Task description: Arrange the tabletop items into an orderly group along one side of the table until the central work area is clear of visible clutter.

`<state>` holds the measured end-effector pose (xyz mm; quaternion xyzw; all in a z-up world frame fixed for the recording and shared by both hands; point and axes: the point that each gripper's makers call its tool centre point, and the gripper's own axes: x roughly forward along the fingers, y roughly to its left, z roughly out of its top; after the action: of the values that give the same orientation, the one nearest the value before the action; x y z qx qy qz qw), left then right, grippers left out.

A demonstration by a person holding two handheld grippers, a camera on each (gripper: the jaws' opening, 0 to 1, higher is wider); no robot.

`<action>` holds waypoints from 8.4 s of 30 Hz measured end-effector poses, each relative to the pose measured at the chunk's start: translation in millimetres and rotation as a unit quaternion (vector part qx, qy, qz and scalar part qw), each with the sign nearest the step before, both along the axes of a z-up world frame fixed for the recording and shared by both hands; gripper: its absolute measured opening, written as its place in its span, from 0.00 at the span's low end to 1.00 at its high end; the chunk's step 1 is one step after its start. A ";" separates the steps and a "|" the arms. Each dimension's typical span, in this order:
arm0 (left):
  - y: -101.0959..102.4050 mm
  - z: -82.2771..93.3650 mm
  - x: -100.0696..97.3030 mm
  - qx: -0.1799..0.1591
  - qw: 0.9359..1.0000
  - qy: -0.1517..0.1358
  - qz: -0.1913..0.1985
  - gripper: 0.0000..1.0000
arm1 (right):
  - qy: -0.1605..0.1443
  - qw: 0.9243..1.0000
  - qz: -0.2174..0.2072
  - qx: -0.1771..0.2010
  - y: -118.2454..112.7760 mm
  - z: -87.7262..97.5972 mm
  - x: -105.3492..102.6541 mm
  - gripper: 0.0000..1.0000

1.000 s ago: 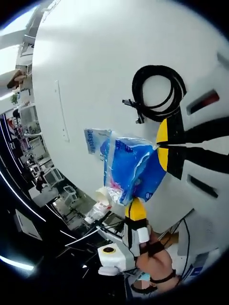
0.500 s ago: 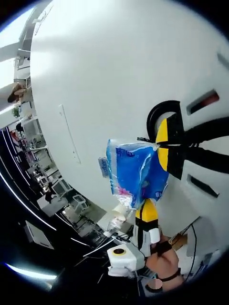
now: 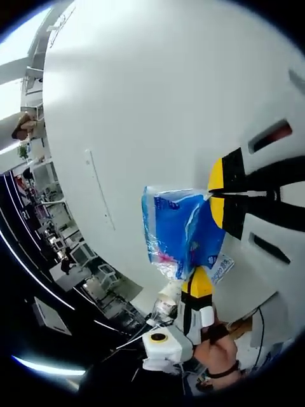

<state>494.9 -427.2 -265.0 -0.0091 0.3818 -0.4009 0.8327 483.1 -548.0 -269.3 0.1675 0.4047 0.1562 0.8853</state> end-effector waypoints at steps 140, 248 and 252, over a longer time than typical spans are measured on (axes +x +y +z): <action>50.2 -27.9 -2.7 0.030 0.998 0.033 0.051 0.22 | 0.023 0.968 0.172 -0.182 -52.5 -30.2 66.4 0.10; 124.8 -53.6 -64.2 -0.025 0.970 0.118 0.211 0.20 | -0.025 0.866 0.447 -0.221 152.4 -54.2 124.6 0.01; 123.8 -54.2 -63.4 -0.023 0.970 0.118 0.209 0.20 | -0.027 0.862 0.455 -0.221 147.9 -55.5 117.6 0.00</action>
<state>431.5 -303.4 -319.3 -0.1554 0.4577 -0.2229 0.8466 600.7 -400.1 -324.8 -0.2395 0.4357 0.4529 0.7401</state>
